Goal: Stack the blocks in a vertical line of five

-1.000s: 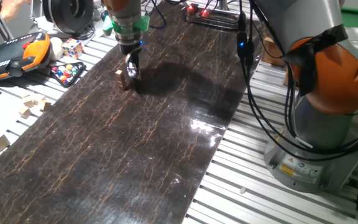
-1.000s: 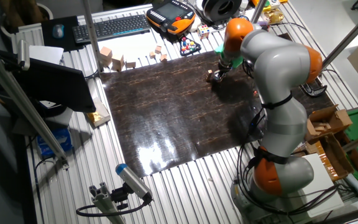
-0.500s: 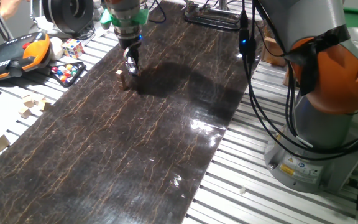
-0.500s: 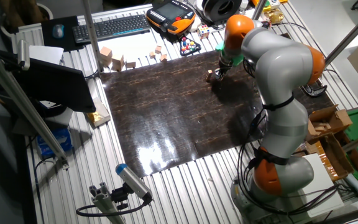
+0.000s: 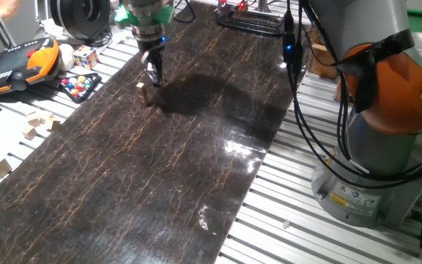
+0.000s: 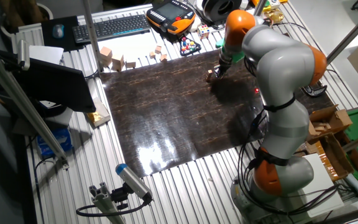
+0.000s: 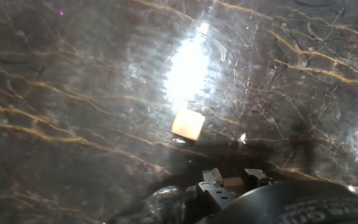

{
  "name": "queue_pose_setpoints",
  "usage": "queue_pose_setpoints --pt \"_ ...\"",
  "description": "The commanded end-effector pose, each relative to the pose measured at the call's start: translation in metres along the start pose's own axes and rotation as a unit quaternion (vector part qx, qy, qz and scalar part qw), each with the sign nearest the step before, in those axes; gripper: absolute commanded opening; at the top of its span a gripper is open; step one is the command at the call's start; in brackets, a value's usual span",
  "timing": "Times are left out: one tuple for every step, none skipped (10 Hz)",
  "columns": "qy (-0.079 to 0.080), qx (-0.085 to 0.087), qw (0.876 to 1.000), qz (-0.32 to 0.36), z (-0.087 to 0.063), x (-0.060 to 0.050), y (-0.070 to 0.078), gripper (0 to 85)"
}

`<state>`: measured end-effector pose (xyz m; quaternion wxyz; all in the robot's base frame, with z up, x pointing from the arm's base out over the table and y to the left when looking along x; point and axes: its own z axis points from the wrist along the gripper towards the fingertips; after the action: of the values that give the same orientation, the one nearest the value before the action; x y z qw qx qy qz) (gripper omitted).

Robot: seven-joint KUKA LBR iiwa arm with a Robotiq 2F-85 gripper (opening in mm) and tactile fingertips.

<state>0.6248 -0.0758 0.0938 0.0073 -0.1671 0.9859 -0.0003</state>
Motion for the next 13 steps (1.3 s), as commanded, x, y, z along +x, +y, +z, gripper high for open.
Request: queue_pose_setpoints --pt "0.0 -0.001 1.0 0.007 -0.005 -0.001 0.002 1.0" --pt "0.0 0.0 1.0 0.017 -0.011 -0.002 0.004 1.0" --pt "-0.001 0.002 1.0 0.028 -0.017 -0.003 0.007 1.0" --pt "-0.002 0.004 0.999 0.039 -0.024 -0.005 0.01 1.0" --pt "-0.005 0.002 0.998 0.06 -0.032 -0.009 0.014 1.0" --pt "-0.009 0.0 0.997 0.076 -0.037 -0.013 0.018 1.0" --pt "-0.013 0.002 0.996 0.09 -0.04 -0.016 0.022 1.0" --pt "-0.02 0.0 0.994 0.107 -0.042 -0.019 0.024 1.0" --pt "-0.029 0.003 0.992 0.119 -0.042 -0.022 0.025 1.0" --pt "-0.035 0.007 0.991 0.128 -0.042 -0.026 0.025 1.0" --pt "-0.039 0.008 0.99 0.138 -0.04 -0.03 0.024 1.0" --pt "-0.043 0.01 0.988 0.146 -0.037 -0.035 0.023 1.0" --pt "-0.045 0.011 0.987 0.154 -0.034 -0.039 0.021 1.0"
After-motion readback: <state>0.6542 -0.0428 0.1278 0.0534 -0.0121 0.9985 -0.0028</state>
